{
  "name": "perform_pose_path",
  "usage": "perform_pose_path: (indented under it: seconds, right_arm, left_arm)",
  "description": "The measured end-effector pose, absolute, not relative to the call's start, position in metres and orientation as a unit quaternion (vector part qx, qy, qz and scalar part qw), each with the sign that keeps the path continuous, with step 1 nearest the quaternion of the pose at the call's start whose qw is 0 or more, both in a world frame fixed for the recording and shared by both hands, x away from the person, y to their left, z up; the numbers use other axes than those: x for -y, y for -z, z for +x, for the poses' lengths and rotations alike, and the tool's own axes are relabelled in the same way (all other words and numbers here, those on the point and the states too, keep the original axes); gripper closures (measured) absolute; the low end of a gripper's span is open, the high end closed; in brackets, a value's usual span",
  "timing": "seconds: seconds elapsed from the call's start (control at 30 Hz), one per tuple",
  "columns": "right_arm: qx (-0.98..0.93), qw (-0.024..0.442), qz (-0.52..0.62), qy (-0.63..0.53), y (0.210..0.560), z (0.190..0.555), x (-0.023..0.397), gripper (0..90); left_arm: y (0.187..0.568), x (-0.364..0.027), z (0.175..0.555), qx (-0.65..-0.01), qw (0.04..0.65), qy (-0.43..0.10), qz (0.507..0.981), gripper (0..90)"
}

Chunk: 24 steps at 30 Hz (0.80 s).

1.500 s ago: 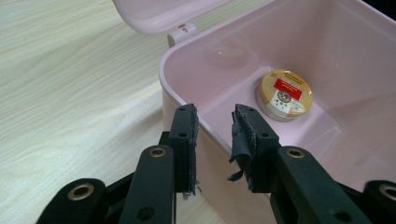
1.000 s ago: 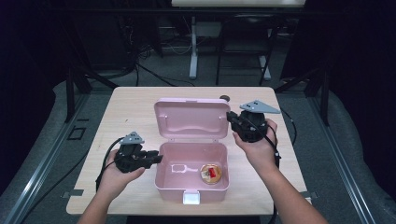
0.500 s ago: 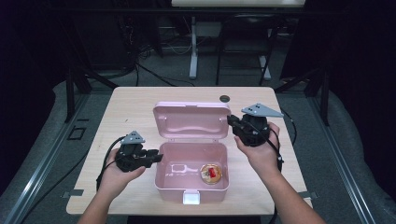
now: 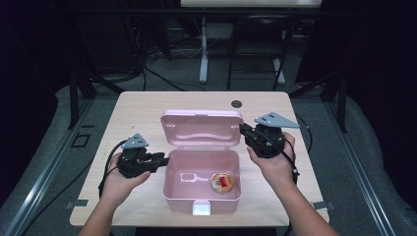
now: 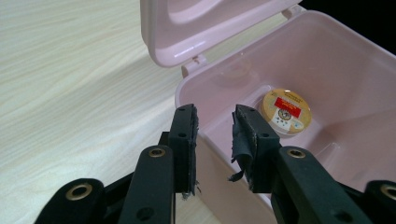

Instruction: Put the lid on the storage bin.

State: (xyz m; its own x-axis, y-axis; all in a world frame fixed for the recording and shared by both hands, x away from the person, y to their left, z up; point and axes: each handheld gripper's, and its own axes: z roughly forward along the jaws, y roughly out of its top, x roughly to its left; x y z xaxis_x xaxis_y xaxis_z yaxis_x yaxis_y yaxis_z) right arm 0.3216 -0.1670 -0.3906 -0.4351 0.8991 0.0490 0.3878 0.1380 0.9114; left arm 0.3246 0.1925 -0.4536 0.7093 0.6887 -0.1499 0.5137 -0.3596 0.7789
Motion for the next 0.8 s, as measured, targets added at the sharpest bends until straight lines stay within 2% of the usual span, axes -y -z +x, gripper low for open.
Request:
perform_pose_path:
  seconds: [0.8]
  right_arm:
    - [-0.705, 0.26, 0.456, -0.477, 0.392, 0.307, 0.169, 85.5]
  left_arm:
    - [0.433, -0.196, 0.317, -0.352, 0.451, -0.138, 0.808, 66.1]
